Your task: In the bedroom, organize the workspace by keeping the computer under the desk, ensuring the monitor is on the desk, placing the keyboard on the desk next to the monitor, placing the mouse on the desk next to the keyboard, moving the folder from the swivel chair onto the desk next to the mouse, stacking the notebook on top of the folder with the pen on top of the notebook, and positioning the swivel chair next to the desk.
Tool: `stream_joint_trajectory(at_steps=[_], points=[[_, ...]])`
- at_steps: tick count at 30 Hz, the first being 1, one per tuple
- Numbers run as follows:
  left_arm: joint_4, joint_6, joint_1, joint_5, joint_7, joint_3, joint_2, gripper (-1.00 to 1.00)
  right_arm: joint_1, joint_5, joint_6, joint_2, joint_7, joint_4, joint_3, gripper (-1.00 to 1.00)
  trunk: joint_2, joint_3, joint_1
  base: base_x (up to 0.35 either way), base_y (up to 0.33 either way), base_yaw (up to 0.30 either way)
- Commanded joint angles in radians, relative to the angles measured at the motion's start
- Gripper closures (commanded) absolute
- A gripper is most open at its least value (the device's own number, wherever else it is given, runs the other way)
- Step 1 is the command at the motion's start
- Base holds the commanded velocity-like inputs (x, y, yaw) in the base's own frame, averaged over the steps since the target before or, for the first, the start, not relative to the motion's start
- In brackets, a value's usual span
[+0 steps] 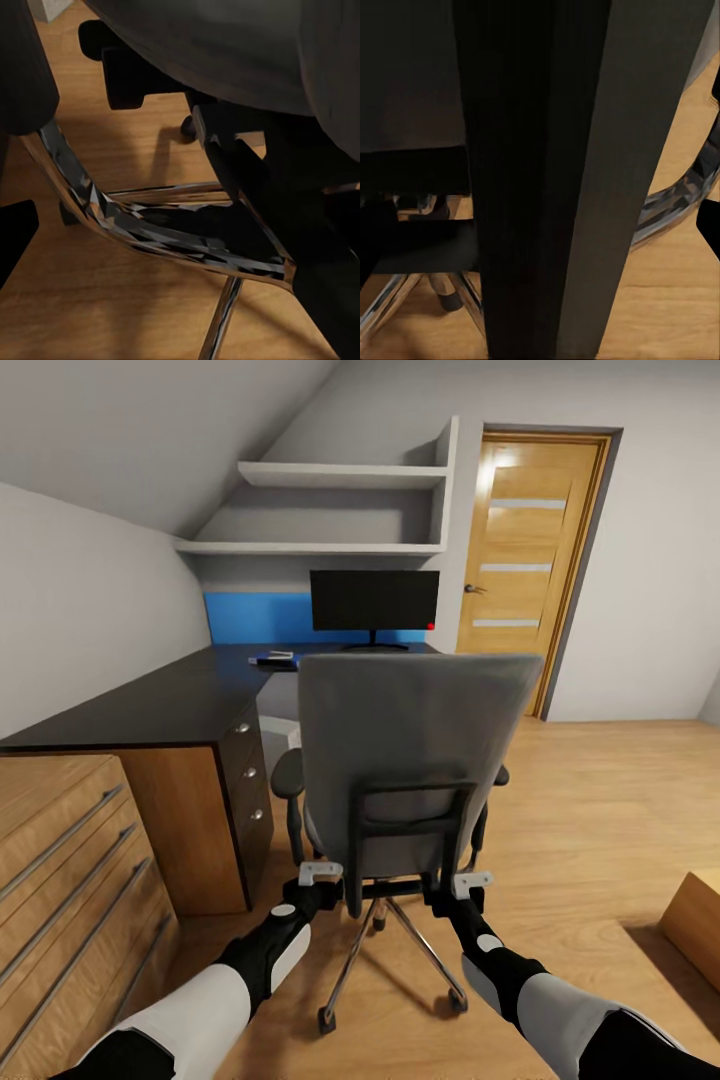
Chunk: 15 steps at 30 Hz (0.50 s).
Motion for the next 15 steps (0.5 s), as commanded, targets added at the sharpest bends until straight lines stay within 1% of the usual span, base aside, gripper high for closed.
stream_joint_trajectory(at_steps=[1,7,15], points=[[-0.002,0.0,-0.001,0.007,0.007,-0.006,0.0,-1.0,-0.001,-0.003,-0.002,0.0,-0.007,0.0,0.009,-1.0,-0.008,-0.004,0.004,0.0,0.0,0.0],[-0.003,0.0,-0.001,0.007,0.006,-0.006,0.0,-1.0,-0.001,-0.002,-0.002,0.0,-0.007,0.0,0.009,-1.0,-0.05,-0.023,0.027,0.0,0.0,0.0],[0.0,-0.001,-0.001,0.007,0.006,-0.004,0.0,-1.0,-0.001,-0.002,-0.003,0.0,-0.007,0.0,0.009,-1.0,-0.05,-0.023,0.027,0.0,0.0,0.0]])
